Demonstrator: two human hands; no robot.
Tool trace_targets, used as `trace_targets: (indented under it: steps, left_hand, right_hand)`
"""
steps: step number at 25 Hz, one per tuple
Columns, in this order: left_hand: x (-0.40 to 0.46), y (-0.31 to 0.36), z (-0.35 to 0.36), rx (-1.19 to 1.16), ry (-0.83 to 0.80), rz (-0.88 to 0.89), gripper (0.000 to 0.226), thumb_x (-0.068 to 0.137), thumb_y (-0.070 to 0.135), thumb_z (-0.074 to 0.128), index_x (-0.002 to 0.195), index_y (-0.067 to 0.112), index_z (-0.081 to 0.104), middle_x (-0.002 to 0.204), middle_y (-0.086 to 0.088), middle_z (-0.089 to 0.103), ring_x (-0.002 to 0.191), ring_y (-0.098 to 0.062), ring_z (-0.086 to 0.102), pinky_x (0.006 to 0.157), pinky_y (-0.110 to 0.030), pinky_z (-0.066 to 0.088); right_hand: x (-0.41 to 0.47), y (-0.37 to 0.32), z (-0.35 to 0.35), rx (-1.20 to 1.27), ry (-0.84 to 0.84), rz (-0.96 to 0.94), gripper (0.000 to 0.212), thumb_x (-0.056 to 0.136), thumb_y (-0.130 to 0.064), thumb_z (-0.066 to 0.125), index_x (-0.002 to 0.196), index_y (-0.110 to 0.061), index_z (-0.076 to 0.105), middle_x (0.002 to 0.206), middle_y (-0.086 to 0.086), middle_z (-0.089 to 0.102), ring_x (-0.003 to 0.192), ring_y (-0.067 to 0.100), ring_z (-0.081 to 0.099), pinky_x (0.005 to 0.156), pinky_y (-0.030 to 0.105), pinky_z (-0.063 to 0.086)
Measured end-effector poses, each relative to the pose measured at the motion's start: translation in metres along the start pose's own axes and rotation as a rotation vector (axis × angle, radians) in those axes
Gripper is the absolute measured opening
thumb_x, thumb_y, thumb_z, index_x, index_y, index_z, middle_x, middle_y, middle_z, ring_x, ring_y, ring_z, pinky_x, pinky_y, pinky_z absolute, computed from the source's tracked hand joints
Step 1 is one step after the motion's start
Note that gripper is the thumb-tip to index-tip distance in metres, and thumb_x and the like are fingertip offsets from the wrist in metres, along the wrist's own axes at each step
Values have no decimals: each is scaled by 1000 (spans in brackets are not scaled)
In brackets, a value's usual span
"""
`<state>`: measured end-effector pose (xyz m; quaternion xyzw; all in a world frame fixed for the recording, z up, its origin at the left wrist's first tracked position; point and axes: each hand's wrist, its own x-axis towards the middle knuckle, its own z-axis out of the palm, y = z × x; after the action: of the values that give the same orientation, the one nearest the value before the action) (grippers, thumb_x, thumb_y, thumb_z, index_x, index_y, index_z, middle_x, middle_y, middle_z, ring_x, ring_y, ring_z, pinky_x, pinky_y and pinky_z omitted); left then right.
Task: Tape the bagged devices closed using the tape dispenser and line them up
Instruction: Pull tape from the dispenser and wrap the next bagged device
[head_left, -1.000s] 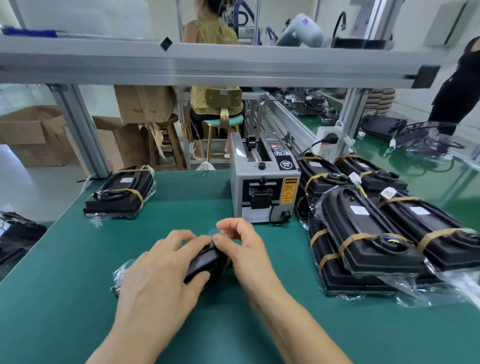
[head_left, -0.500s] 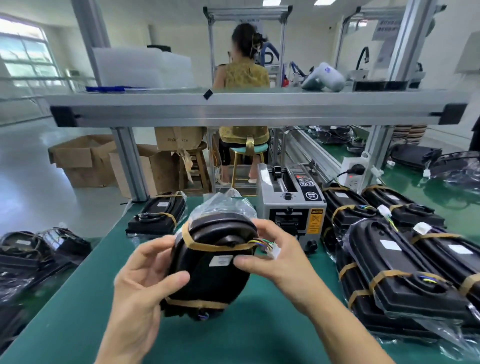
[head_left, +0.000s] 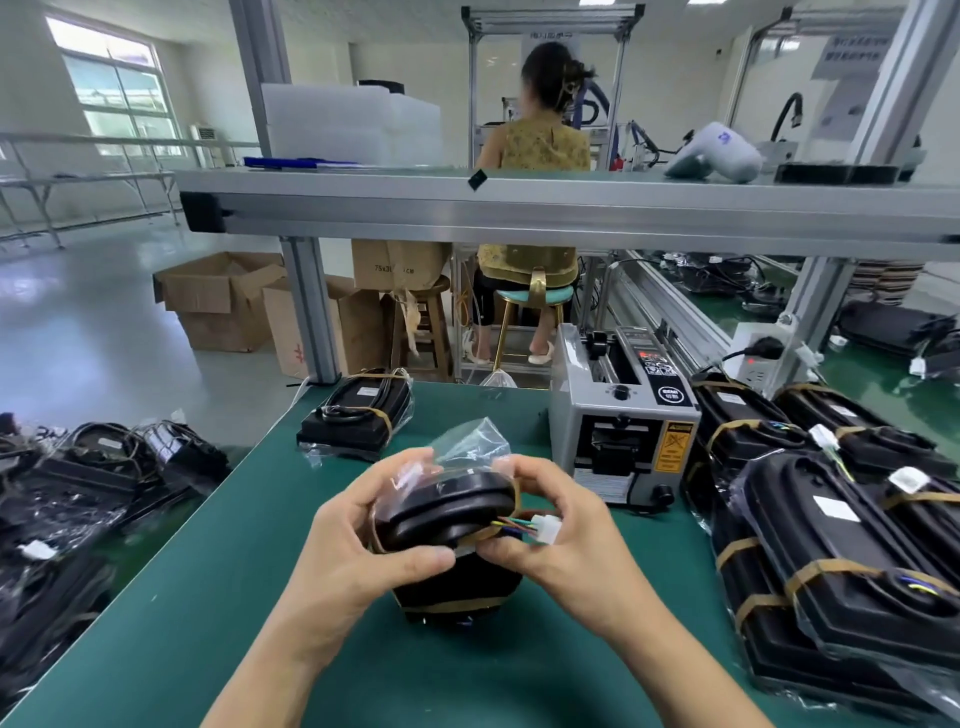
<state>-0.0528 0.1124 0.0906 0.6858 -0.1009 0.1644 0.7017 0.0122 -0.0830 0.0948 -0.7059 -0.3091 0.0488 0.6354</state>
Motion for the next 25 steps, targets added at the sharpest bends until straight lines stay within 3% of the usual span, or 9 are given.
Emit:
trace_targets:
  steps: [2, 5, 9, 13, 16, 18, 20, 25]
  left_hand:
    - [1, 1, 2, -15, -5, 7, 73, 47, 11, 86, 115, 27, 67, 112, -5, 70, 102, -19, 67, 83, -20, 52]
    - [2, -2, 3, -106, -17, 11, 68, 45, 9, 85, 110, 19, 69, 110, -6, 70, 102, -18, 66, 83, -23, 52]
    - [9, -1, 7, -71, 5, 73, 51, 53, 17, 89, 101, 15, 71, 106, -7, 67, 101, -19, 62, 86, -24, 51]
    - [12, -3, 4, -75, 50, 15, 75, 50, 13, 84, 121, 28, 63, 112, -1, 68, 106, -13, 64, 89, -24, 52]
    - [16, -6, -1, -30, -35, -22, 79, 51, 8, 87, 123, 30, 63, 122, -4, 66, 114, -15, 61, 89, -21, 50]
    - [19, -7, -3, -16, -17, -9, 68, 53, 22, 88, 117, 28, 67, 117, -5, 69, 108, -14, 65, 84, -18, 52]
    - [20, -8, -2, 9, 5, 10, 71, 46, 40, 92, 112, 24, 70, 112, -5, 71, 106, -14, 66, 84, -18, 52]
    - [27, -27, -3, 9, 43, 122, 47, 61, 18, 78, 107, 19, 72, 115, -6, 69, 113, -19, 62, 91, -21, 49]
  right_hand:
    - [1, 0, -14, 55, -153, 99, 64, 65, -26, 80, 126, -26, 59, 125, -12, 64, 121, 9, 56, 102, 26, 44]
    - [11, -4, -31, 132, -128, 235, 38, 82, -40, 67, 117, -26, 67, 118, -16, 68, 118, 2, 57, 94, 14, 42]
    - [22, -10, -27, 124, -108, 161, 29, 80, -31, 74, 102, -12, 73, 97, -1, 75, 87, 5, 67, 78, 12, 47]
    - [26, -12, -18, 76, 108, 138, 12, 82, -25, 74, 82, -13, 73, 71, -10, 69, 63, -1, 58, 63, 10, 43]
    - [28, -15, -16, 3, 133, 68, 15, 89, -10, 65, 75, -10, 71, 77, -5, 68, 72, 4, 59, 72, 16, 46]
    - [28, -15, -11, -1, 152, 7, 17, 91, -4, 59, 78, -8, 70, 83, -1, 67, 80, 5, 59, 78, 18, 46]
    - [26, -12, -6, 56, 199, -33, 18, 93, -2, 55, 83, 0, 69, 87, 5, 67, 84, 7, 60, 80, 18, 46]
    - [15, 7, 3, -36, 242, -266, 20, 96, -7, 52, 103, -4, 71, 110, 4, 66, 108, 14, 60, 96, 33, 47]
